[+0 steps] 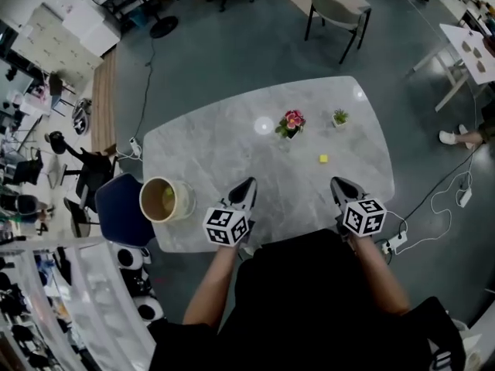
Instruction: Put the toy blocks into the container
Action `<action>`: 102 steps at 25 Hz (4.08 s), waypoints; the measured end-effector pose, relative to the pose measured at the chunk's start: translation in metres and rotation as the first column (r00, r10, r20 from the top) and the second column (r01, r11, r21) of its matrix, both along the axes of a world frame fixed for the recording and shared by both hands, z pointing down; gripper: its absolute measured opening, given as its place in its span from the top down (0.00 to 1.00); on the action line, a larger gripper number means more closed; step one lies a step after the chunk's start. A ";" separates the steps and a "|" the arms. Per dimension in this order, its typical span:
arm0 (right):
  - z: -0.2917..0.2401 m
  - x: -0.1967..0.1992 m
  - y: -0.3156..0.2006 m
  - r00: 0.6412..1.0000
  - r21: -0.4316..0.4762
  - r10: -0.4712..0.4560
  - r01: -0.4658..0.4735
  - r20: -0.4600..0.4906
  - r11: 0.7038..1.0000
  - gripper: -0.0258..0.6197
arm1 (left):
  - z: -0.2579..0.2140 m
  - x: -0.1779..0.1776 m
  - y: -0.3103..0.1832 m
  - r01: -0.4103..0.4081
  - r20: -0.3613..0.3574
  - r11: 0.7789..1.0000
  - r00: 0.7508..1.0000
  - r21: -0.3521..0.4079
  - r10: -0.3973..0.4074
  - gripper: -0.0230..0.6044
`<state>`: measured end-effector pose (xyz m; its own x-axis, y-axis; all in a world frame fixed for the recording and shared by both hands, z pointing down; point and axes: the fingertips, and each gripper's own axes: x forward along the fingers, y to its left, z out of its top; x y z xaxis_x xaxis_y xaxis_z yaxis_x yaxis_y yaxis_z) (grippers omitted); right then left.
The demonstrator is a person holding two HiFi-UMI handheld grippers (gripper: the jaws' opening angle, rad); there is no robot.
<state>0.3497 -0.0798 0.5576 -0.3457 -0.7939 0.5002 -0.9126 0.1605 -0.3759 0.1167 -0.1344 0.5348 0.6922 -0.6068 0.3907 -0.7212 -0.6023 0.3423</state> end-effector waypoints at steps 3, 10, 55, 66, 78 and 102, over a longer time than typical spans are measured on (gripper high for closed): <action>0.010 0.016 0.006 1.000 -0.012 -0.027 0.027 0.004 1.000 0.96 | 0.007 0.038 0.005 -0.030 -0.007 0.999 1.000 -0.014 0.030 0.95; 0.026 0.038 0.002 0.990 -0.001 -0.143 0.143 -0.002 0.990 0.96 | 0.017 0.088 0.013 0.000 -0.030 0.999 1.000 -0.043 -0.001 0.96; 0.267 0.035 -0.094 0.580 -0.476 -0.703 0.520 -0.413 0.709 0.71 | 0.049 0.010 0.099 0.344 -0.005 0.931 0.938 -0.124 -0.347 0.96; 0.214 -0.033 -0.089 0.571 -0.410 -0.697 0.563 -0.434 0.717 0.71 | 0.031 -0.044 0.122 0.391 -0.041 0.917 0.918 -0.072 -0.395 0.96; 0.143 -0.188 -0.082 0.501 -0.325 -0.710 0.651 -0.496 0.686 0.71 | 0.016 -0.151 0.163 0.431 -0.068 0.902 0.900 -0.024 -0.432 0.96; 0.020 -0.542 -0.042 0.322 -0.134 -0.732 0.862 -0.601 0.489 0.71 | -0.012 -0.359 0.270 0.584 -0.139 0.809 0.808 0.068 -0.572 0.96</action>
<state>-0.1922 -0.1223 0.5772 -0.5996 -0.3728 0.7081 -0.3030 0.9248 0.2302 -0.2424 0.1354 0.5224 0.2339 -0.9399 0.2485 -0.9093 -0.1211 0.3980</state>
